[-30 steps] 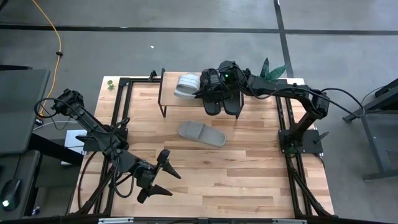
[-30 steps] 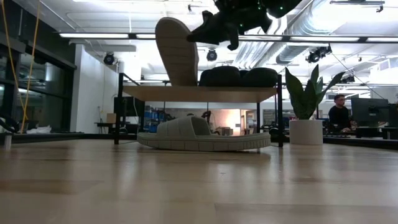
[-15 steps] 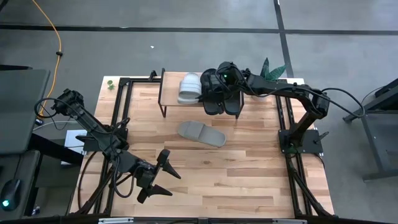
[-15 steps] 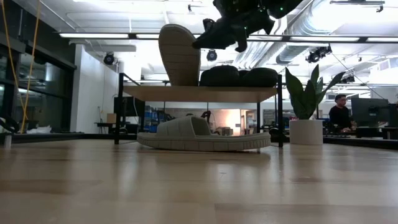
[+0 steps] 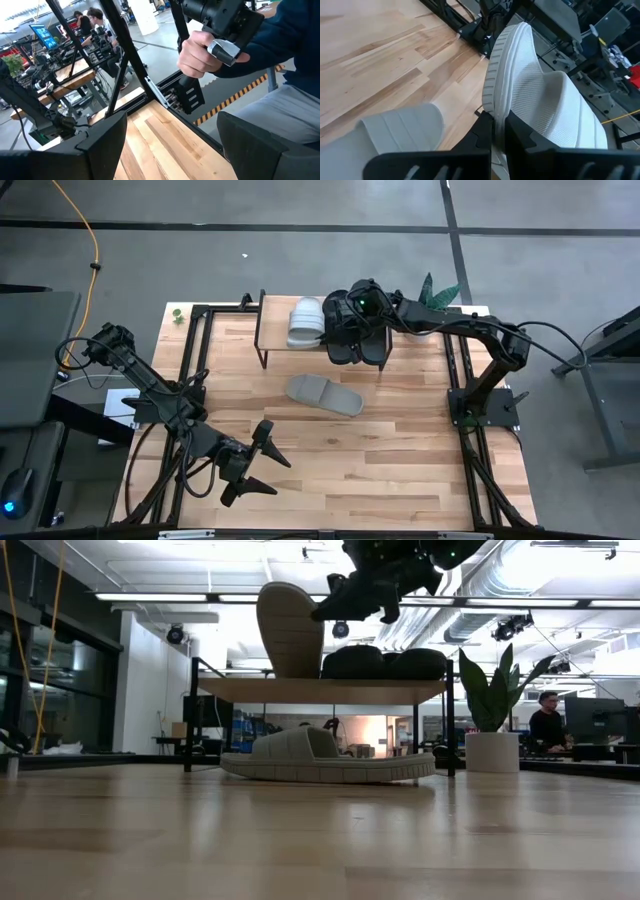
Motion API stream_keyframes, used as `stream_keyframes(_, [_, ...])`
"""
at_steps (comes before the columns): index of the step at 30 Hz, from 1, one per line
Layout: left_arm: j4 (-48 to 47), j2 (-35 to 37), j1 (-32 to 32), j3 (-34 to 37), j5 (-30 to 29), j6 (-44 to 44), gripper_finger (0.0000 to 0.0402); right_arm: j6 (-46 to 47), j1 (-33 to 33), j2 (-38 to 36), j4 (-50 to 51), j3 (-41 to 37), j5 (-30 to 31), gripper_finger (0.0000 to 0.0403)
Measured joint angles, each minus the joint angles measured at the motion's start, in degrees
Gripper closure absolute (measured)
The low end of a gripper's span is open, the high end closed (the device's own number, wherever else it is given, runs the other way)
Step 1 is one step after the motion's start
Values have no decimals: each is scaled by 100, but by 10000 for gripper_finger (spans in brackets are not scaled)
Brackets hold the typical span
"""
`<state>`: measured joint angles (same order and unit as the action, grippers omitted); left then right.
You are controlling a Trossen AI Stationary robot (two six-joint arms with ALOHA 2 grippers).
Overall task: Pick and place slides into the shelf
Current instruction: Put the bottom white slide on the shelf
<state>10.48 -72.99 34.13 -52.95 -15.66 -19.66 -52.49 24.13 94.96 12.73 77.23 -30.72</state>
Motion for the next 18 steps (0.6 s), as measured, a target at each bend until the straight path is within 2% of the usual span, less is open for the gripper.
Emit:
stream_keyframes(12, [9, 0, 0, 0, 0, 0, 103, 56, 187, 51, -270, 0, -26, 402])
stream_keyframes(18, [15, 0, 0, 0, 9, 0, 103, 159, 301, 431, -417, 0, -275, 402])
